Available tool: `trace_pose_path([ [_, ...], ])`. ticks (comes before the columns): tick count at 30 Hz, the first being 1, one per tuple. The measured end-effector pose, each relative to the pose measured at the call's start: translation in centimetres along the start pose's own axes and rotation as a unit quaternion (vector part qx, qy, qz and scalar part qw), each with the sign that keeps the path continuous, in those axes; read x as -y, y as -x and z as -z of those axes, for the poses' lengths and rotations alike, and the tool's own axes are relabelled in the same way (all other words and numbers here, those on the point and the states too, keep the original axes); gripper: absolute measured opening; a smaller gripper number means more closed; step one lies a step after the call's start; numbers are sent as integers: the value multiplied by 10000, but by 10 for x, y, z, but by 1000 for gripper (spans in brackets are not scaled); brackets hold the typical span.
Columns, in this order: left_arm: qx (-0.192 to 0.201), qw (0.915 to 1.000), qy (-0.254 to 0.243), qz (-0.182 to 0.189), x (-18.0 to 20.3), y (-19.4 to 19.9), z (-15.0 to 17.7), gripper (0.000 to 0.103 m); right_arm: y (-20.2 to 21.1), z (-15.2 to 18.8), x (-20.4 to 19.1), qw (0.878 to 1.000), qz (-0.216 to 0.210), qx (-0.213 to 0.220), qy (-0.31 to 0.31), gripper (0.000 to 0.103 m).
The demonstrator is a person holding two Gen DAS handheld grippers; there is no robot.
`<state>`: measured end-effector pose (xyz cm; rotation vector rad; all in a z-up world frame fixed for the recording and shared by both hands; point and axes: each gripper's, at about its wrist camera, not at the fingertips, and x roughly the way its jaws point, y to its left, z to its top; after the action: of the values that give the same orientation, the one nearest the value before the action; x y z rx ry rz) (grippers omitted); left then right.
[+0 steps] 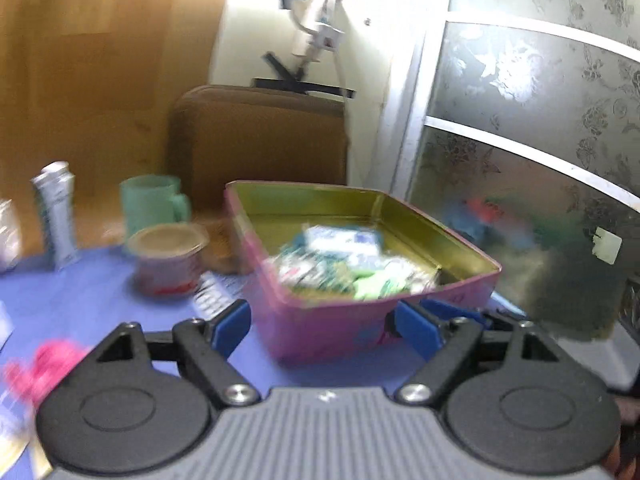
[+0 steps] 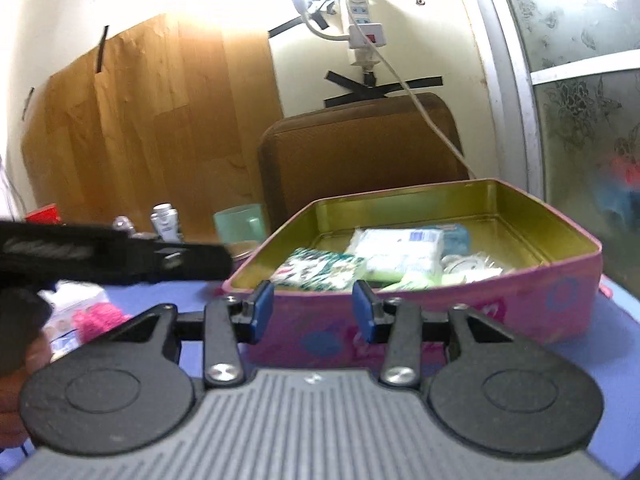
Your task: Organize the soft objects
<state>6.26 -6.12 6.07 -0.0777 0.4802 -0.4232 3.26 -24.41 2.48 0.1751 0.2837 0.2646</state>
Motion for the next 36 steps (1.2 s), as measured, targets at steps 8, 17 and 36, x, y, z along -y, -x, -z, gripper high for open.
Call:
trace_pose_path([
  [8, -386, 9920, 514, -1082, -72, 49, 50, 82, -31, 9, -52, 9951, -717, -607, 315, 46],
  [17, -423, 9955, 272, -804, -56, 38, 43, 82, -36, 23, -73, 9931, -503, -872, 597, 47],
  [36, -833, 9946, -435, -449, 11, -48, 49, 81, -26, 22, 25, 9867, 1028, -587, -1110, 53],
])
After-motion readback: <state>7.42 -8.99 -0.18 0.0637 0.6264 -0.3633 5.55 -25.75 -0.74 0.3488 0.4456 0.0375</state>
